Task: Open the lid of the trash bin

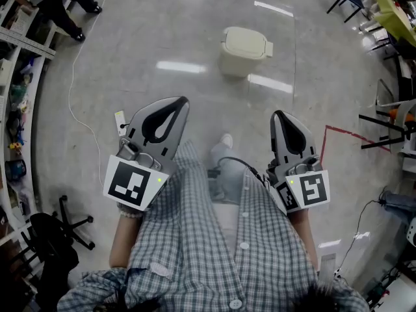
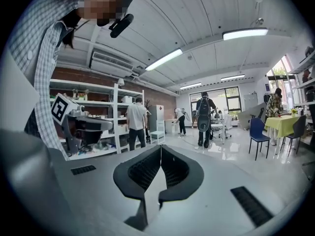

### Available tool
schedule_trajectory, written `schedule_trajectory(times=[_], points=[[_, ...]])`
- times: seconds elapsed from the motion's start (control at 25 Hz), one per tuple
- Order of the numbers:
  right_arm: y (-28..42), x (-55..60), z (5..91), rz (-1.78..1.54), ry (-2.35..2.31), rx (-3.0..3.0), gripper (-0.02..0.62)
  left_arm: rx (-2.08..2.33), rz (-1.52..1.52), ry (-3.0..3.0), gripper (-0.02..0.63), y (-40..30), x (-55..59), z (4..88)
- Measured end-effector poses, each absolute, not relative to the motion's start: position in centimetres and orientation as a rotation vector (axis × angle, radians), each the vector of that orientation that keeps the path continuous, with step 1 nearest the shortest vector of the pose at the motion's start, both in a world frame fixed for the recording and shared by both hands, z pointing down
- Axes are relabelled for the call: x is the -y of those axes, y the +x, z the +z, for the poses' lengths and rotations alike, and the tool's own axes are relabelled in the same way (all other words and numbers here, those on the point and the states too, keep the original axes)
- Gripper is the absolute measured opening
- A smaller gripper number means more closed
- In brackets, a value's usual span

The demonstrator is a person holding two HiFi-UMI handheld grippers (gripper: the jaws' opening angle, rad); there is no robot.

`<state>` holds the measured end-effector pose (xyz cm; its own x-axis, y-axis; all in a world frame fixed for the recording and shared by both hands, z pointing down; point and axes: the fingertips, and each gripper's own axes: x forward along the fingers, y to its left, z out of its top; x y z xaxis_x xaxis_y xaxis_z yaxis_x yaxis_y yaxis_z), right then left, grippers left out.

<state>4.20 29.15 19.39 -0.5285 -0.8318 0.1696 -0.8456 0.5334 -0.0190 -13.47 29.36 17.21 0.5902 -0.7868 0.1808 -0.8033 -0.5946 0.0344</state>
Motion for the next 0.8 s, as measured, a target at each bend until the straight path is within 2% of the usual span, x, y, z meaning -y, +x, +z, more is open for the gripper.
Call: schedule_trajectory(times=[0.8], points=[[9.9, -19.1, 19.3, 0.151, 1.333, 2.66, 0.018, 1.497, 0.175, 2.655, 0.008, -8.1, -20.3, 16.3]])
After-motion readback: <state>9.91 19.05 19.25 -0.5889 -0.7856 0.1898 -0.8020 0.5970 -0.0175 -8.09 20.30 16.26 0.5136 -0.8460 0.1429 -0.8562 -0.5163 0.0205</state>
